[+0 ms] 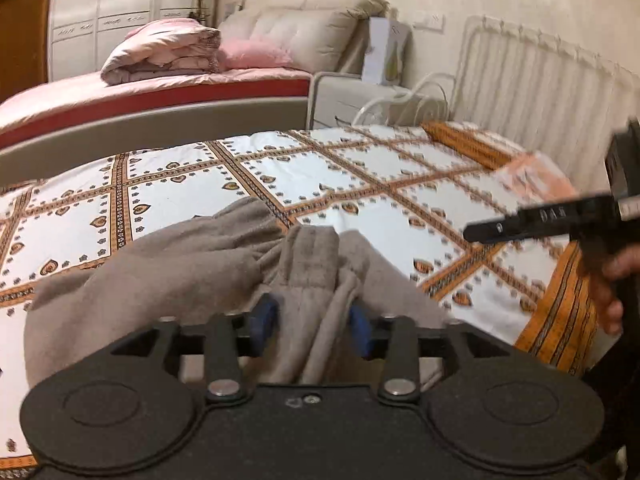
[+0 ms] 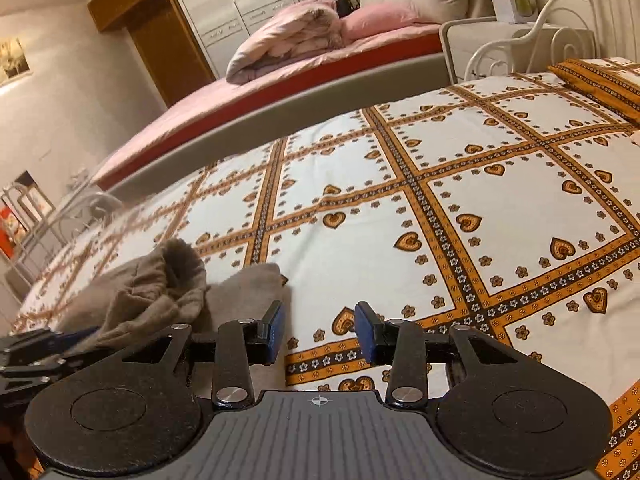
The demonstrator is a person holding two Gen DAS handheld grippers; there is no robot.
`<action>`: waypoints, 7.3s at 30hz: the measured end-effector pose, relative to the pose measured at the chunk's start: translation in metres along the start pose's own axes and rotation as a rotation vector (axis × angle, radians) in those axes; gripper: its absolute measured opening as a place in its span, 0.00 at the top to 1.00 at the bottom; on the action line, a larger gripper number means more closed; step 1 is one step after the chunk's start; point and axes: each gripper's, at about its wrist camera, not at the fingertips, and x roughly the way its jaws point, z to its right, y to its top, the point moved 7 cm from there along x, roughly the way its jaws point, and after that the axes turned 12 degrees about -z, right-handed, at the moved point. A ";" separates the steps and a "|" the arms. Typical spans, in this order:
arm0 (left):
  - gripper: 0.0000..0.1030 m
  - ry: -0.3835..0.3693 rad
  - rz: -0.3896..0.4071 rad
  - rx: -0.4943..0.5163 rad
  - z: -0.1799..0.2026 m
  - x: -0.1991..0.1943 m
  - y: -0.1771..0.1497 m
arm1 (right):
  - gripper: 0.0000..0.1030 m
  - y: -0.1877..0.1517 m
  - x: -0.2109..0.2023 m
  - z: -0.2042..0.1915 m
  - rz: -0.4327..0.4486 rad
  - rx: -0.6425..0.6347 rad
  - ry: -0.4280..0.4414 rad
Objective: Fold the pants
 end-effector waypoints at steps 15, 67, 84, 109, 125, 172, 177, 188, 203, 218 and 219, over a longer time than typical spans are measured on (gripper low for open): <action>0.39 0.144 0.092 -0.344 -0.135 -0.068 -0.019 | 0.46 -0.021 0.028 -0.089 -0.131 -0.084 0.342; 0.30 0.267 -0.053 -0.448 -0.194 -0.095 -0.079 | 0.73 -0.006 0.013 -0.082 -0.090 0.217 0.512; 0.29 0.179 -0.028 -0.347 -0.152 -0.067 -0.050 | 0.65 -0.021 0.003 -0.037 -0.072 0.096 0.163; 0.38 -0.042 -0.196 -0.413 -0.134 -0.005 -0.057 | 0.29 -0.019 0.037 -0.034 -0.238 -0.008 0.214; 0.38 -0.190 -0.175 -0.418 -0.137 0.028 -0.047 | 0.29 -0.017 0.077 -0.038 -0.306 0.001 0.289; 0.17 0.278 0.012 -0.235 -0.146 0.030 0.055 | 0.26 0.090 0.051 -0.052 0.039 -0.152 0.214; 0.06 0.287 0.065 -0.254 -0.104 -0.023 0.034 | 0.01 0.046 0.005 -0.054 0.103 -0.239 0.144; 0.06 0.347 0.110 -0.127 -0.026 -0.101 -0.037 | 0.00 -0.038 -0.070 -0.064 0.185 -0.227 0.000; 0.06 0.334 0.202 -0.199 0.005 -0.130 -0.075 | 0.00 -0.102 -0.075 -0.112 0.197 -0.444 -0.091; 0.06 0.327 0.205 -0.204 0.005 -0.126 -0.076 | 0.00 -0.097 -0.071 -0.097 0.179 -0.364 -0.093; 0.06 0.325 0.206 -0.207 0.004 -0.126 -0.076 | 0.00 -0.096 -0.071 -0.097 0.179 -0.361 -0.094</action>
